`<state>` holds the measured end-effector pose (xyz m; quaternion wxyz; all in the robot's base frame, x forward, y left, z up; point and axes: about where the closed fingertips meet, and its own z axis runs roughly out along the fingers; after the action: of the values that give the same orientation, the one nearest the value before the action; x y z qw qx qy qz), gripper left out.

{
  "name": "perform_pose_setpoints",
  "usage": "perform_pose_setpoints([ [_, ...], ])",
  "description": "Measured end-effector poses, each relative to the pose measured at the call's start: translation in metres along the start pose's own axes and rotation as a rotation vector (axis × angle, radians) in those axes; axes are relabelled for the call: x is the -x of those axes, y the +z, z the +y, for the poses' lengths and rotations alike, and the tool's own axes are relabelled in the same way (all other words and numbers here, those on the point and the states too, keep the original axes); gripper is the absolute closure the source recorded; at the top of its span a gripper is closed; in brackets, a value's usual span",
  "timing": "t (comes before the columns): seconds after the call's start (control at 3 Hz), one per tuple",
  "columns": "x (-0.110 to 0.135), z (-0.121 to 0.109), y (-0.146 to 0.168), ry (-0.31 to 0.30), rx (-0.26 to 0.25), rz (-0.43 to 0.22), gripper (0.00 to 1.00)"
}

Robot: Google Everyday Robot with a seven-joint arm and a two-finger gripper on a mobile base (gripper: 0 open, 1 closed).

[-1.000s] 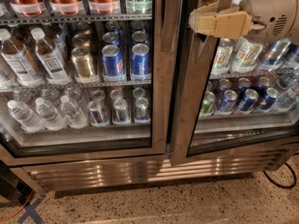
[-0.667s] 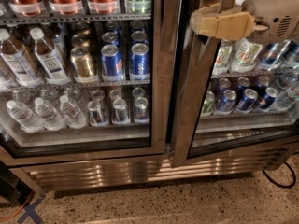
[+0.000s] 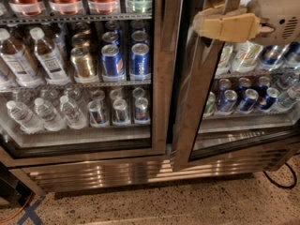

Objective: Open right fridge door

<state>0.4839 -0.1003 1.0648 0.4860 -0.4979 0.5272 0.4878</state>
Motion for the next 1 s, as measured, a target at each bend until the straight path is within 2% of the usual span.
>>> perform_pose_setpoints([
  [1.0,0.000,0.011,-0.005,0.005,-0.019,0.005,1.00],
])
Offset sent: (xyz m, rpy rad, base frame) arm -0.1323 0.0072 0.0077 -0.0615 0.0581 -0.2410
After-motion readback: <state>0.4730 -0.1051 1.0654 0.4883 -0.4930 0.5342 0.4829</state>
